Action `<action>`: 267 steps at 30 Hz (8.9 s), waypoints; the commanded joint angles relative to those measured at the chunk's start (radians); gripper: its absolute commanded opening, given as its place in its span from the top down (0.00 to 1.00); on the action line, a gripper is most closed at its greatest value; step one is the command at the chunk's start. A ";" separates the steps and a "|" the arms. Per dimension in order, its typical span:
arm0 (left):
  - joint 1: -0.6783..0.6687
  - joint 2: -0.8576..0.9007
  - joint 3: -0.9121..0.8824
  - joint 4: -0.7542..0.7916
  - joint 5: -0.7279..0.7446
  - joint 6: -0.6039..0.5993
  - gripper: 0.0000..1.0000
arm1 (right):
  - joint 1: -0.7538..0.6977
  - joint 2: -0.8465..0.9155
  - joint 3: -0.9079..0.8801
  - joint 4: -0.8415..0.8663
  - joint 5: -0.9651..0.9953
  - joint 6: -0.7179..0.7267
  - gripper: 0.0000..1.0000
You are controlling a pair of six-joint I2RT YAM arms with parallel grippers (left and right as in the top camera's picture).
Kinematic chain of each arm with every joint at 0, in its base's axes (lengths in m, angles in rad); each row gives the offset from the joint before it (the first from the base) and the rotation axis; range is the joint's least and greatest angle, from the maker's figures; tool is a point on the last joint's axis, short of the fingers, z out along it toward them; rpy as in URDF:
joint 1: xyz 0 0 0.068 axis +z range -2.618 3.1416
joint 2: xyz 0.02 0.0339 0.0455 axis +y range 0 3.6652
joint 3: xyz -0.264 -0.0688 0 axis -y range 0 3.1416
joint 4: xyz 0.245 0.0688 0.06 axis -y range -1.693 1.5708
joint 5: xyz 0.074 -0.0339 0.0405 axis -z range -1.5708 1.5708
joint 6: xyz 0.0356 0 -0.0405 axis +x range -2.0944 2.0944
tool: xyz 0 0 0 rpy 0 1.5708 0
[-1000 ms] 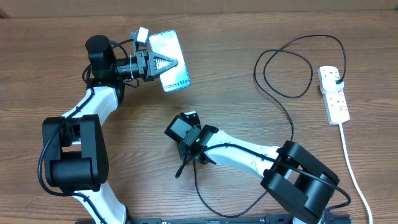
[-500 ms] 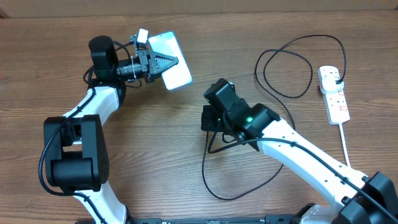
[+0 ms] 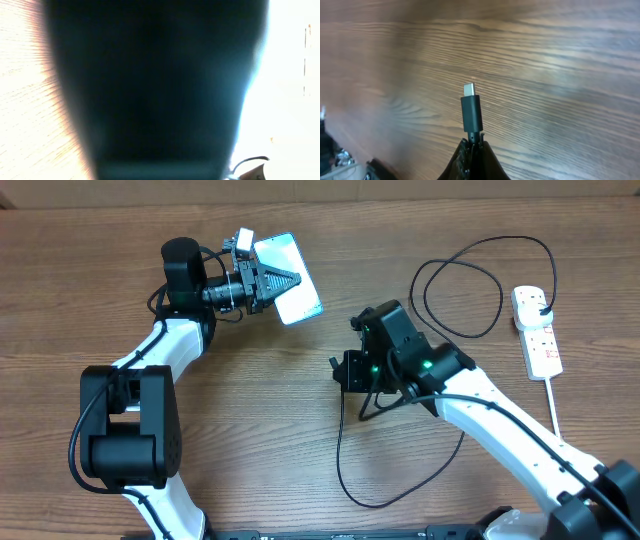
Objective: Plug charger to phone and switch on socket
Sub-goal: 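Move the plug under the phone's bottom edge with the right gripper, then push the plug up into the phone's charging port with the right gripper, then open the right gripper and pull it away from the plugged cable, then lay the phone flat on the table with the left gripper and release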
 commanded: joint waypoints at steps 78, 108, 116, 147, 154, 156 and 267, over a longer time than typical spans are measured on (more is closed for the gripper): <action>-0.067 -0.007 0.023 0.008 -0.084 -0.058 0.96 | -0.101 0.004 -0.172 0.599 -0.222 0.094 0.96; -0.101 -0.007 0.023 0.008 -0.072 -0.055 0.96 | -0.101 0.004 -0.172 0.602 -0.151 0.099 0.96; -0.116 -0.007 0.023 0.008 0.013 0.061 0.96 | -0.101 0.004 -0.172 0.602 -0.151 0.099 0.96; -0.137 -0.007 0.023 0.007 0.249 0.181 0.96 | -0.103 0.004 -0.171 0.597 -0.151 0.063 0.96; -0.137 -0.007 0.022 0.007 0.286 0.233 0.96 | -0.103 0.003 -0.152 0.576 -0.151 0.054 0.96; -0.137 -0.007 0.019 0.007 0.287 0.253 0.96 | -0.103 0.003 -0.132 0.547 -0.151 0.026 0.96; -0.118 0.026 0.017 -0.894 -0.792 0.614 0.66 | -0.126 -0.268 -0.066 0.074 -0.177 -0.169 0.04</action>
